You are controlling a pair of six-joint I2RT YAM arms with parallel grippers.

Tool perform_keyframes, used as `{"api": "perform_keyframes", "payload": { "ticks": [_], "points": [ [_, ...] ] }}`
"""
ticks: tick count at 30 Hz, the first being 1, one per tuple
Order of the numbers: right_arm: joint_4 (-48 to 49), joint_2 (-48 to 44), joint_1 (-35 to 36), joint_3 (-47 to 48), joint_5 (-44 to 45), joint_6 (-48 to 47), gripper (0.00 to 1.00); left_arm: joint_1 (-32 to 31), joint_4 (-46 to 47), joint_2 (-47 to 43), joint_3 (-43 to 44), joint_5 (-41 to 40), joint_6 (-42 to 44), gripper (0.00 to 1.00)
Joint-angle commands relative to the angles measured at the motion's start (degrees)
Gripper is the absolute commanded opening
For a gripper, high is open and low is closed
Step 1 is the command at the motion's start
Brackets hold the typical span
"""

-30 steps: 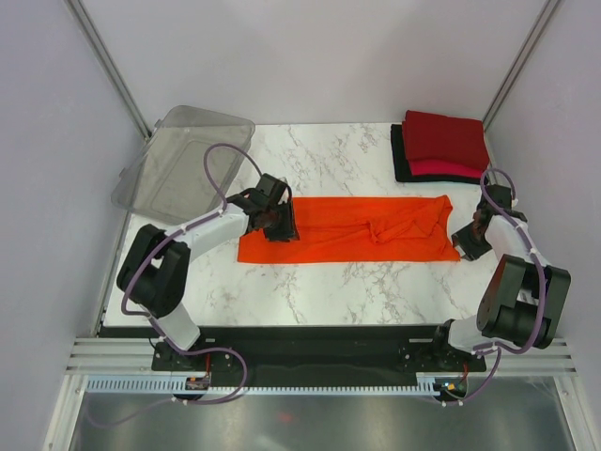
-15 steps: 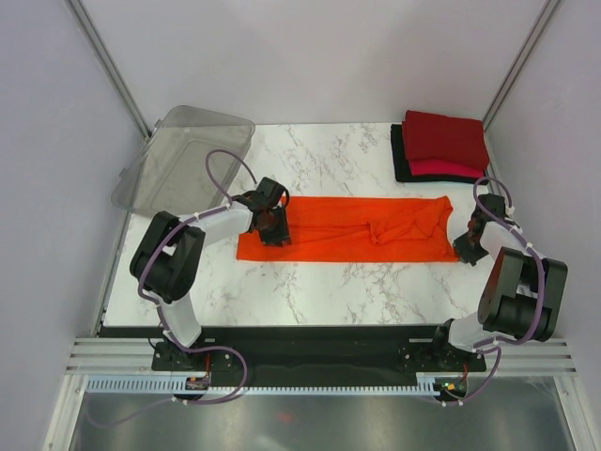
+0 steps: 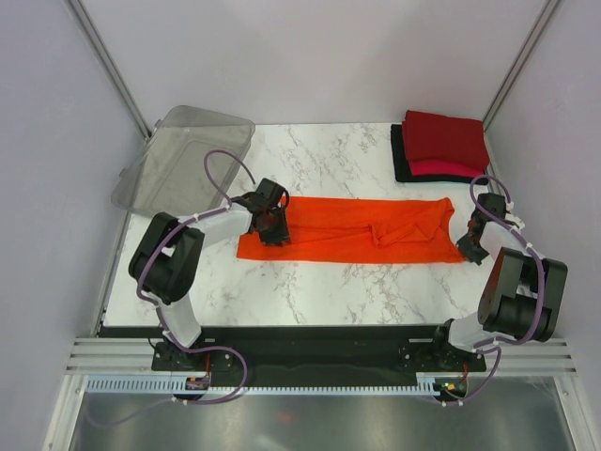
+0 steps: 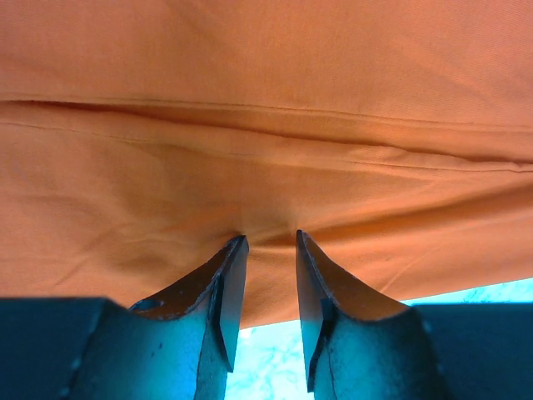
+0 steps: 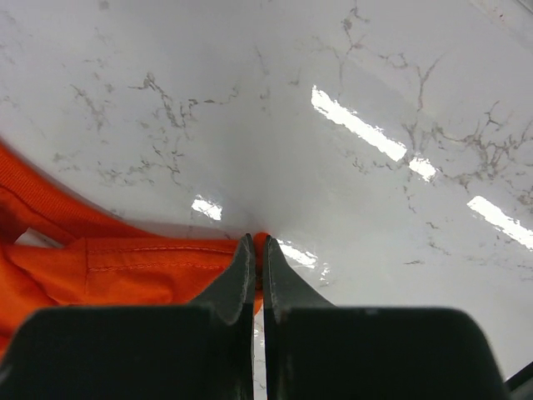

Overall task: Fold and stack the t-shirts
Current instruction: Fold the tshirt

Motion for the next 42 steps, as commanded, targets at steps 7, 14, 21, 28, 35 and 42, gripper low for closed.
{"api": "perform_keyframes", "payload": {
  "ticks": [7,14,21,28,35,42],
  "points": [
    [4.00,-3.10,-0.36,-1.53,4.63,-3.29,0.06,0.56,-4.81,1.26,-4.60,-8.71,-0.30,0.39],
    [4.09,-4.15,-0.27,-1.62,6.47,-3.73,0.04,0.65,-6.04,-0.41,-4.78,-10.20,-0.30,0.40],
    [4.44,-5.64,-0.18,-2.76,6.82,-4.17,0.04,0.65,-6.83,-1.55,-5.66,-10.11,-0.74,0.40],
    [3.21,-8.20,0.61,-1.97,1.74,-4.78,0.15,-0.49,-6.83,-6.38,-6.89,-6.50,-1.09,0.45],
    [-2.85,-9.77,0.61,2.60,-2.14,-4.43,0.28,-1.11,-7.18,-12.62,-7.51,-3.52,-0.48,0.48],
    [-5.14,-12.50,0.61,6.99,-10.04,-4.17,0.36,-1.02,-8.94,-10.35,-0.48,-1.94,3.74,0.49]
  ]
}}
